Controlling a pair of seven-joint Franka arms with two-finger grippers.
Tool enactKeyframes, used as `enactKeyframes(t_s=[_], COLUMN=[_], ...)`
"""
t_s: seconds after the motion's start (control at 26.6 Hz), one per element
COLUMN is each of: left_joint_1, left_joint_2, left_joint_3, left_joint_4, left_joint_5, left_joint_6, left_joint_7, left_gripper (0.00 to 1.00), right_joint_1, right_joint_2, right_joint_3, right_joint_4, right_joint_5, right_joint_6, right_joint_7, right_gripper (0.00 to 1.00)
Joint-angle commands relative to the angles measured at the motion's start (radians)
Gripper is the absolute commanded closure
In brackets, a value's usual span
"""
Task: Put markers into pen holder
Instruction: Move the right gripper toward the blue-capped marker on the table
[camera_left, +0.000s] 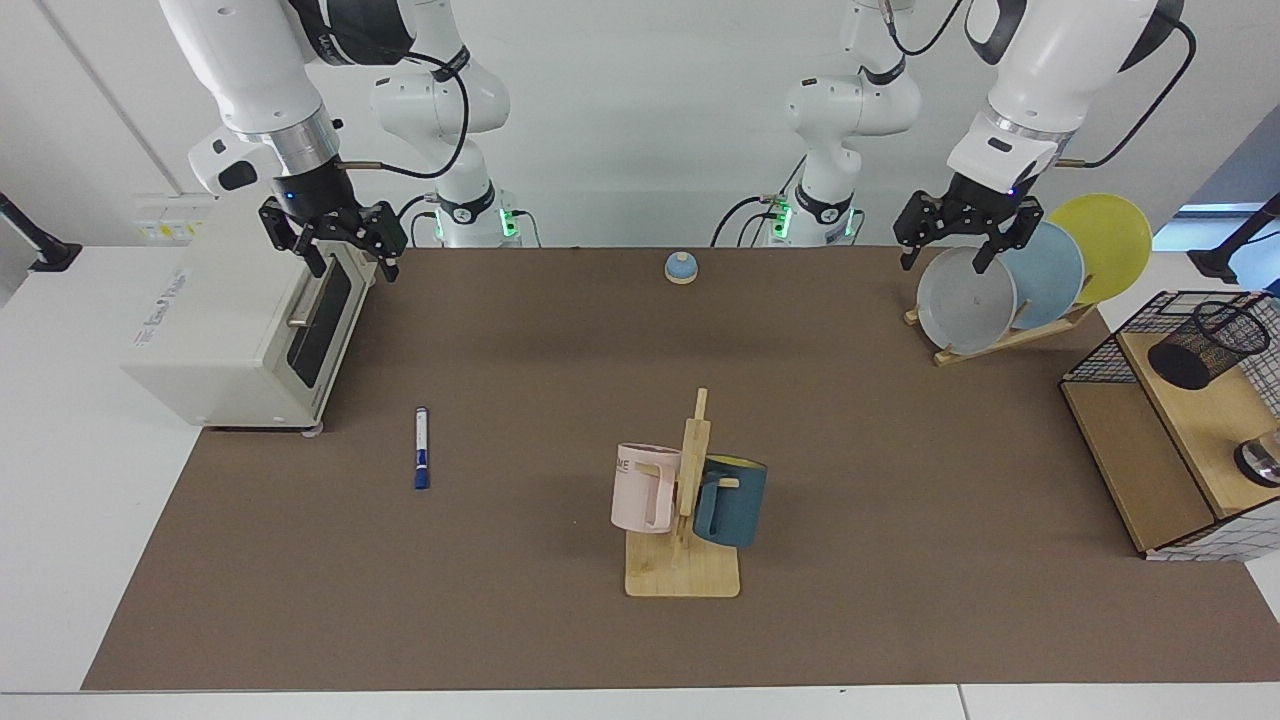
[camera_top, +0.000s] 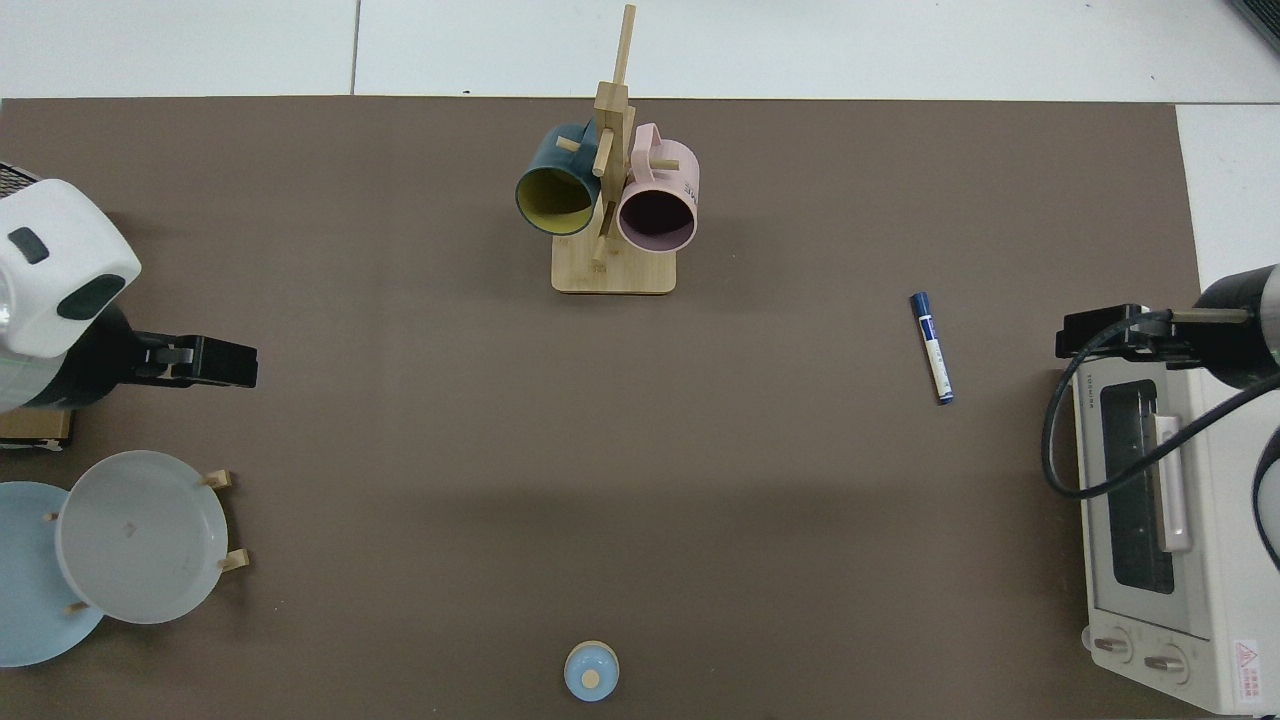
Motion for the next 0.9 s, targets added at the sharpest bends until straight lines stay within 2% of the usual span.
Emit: enactKeyframes(t_s=[0.0,0.26,0.41,0.49,0.86], left_joint_1=[0.034,0.034,0.036,0.036,0.036], left_joint_2=[-0.001,-0.001,-0.003,-0.003,-0.003], left_joint_3=[0.014,0.012,0.012,0.014,0.014], left_joint_4=[-0.012,-0.015,-0.017,-0.018,-0.018], left_joint_5=[-0.004,-0.012,-0.010,-0.012,-0.012], left_joint_6=[-0.007,0.004,0.004,0.004,0.010], left_joint_7=[0.089,0.049,0.052,0.052,0.051], left_gripper=[0.00,0.00,0.00,0.00,0.00], right_joint_1=[-0.006,-0.008,-0.008,-0.006,-0.006], right_joint_2=[-0.006,0.013,0.108,0.139,0.192], right_joint_3=[0.002,0.002,0.002,0.002,0.004], right_joint_4=[0.000,0.019,0.158,0.190,0.189], right_joint_5=[0.012,0.006,0.008,0.006,0.010], right_joint_6=[-0.014,-0.041,-0.124,-0.126,-0.072], right_joint_7=[-0.028,-0.028,-0.028,-0.028,-0.028], right_gripper=[0.00,0.00,0.00,0.00,0.00])
